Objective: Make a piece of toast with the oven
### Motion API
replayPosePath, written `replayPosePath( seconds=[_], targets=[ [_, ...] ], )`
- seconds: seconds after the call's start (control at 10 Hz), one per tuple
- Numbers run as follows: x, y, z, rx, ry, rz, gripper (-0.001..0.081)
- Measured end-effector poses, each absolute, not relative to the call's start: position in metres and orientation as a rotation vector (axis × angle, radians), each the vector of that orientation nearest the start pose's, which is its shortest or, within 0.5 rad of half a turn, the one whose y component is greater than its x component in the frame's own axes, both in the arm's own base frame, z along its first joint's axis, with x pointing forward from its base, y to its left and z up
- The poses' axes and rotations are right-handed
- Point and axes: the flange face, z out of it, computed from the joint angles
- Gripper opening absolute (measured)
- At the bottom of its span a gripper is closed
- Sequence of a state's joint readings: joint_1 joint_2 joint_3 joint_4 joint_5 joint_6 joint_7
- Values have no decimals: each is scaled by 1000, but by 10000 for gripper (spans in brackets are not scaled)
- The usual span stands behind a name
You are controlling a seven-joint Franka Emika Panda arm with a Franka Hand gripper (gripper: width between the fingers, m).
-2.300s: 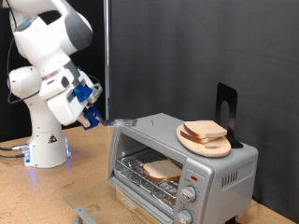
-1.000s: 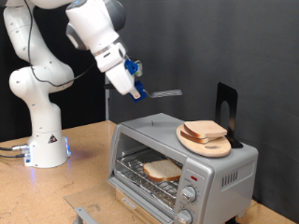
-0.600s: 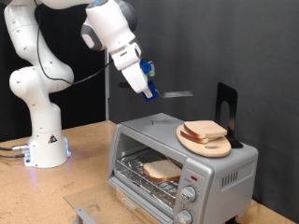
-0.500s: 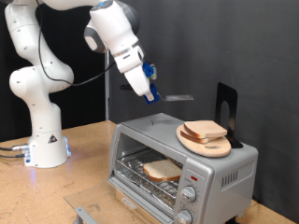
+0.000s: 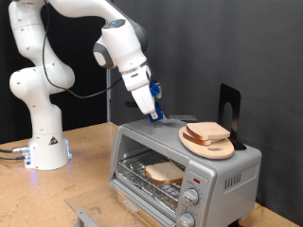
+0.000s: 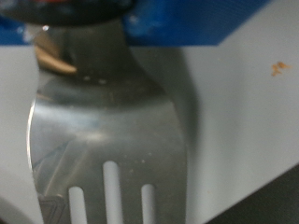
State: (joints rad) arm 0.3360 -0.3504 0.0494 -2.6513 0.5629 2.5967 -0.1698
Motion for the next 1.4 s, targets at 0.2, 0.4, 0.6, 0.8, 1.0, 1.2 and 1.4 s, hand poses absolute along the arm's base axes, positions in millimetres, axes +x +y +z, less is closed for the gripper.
replayPosePath(
  seconds=[0.2,0.4,0.6,0.8,1.0,1.2,1.4],
  targets=[
    [398,151,376,-2749,-144,-348,394],
    [400,151,373,-2749,-137,-363,636],
    [400,152,373,-2760,-159,-372,755],
    [401,154,374,-2769,-185,-392,792],
    [402,156,379,-2751,-196,-423,808],
    [402,156,391,-2718,-191,-457,808],
    [400,152,405,-2690,-173,-458,808]
  ],
)
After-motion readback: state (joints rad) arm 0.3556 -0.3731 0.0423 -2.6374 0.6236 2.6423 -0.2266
